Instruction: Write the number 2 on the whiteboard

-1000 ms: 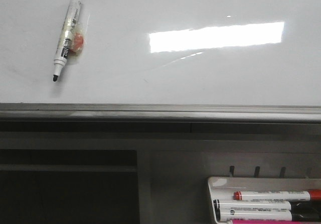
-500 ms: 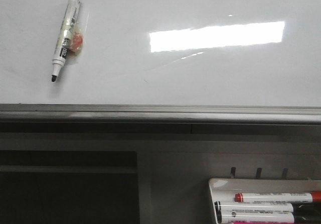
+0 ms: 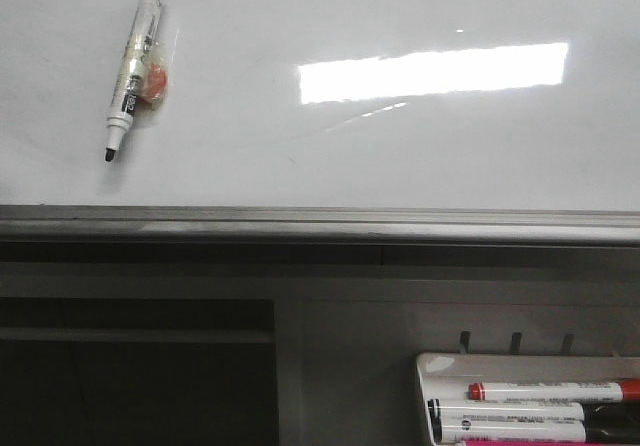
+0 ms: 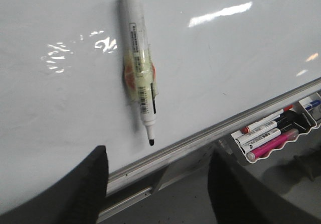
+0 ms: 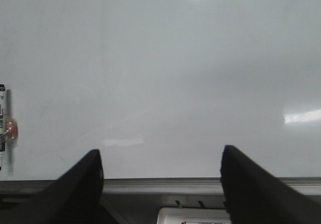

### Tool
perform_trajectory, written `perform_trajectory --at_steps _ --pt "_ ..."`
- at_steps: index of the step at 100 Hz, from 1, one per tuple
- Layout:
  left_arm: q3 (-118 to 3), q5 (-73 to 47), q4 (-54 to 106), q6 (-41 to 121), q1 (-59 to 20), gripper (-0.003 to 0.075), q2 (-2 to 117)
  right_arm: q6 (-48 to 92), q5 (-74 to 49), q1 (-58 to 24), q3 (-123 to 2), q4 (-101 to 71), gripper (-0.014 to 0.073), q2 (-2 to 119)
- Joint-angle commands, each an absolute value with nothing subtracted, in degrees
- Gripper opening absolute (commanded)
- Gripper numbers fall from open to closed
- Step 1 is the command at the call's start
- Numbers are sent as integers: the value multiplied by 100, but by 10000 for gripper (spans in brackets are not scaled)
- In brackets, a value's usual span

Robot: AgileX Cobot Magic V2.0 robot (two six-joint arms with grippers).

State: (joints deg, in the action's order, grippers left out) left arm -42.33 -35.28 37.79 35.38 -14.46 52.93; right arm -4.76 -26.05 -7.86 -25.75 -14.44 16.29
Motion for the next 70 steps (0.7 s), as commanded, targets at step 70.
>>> perform_trajectory --at_steps 70 --pt "-5024 -2415 4565 3589 -1871 333 7651 -348 -2193 -773 -2784 -1441 449 1873"
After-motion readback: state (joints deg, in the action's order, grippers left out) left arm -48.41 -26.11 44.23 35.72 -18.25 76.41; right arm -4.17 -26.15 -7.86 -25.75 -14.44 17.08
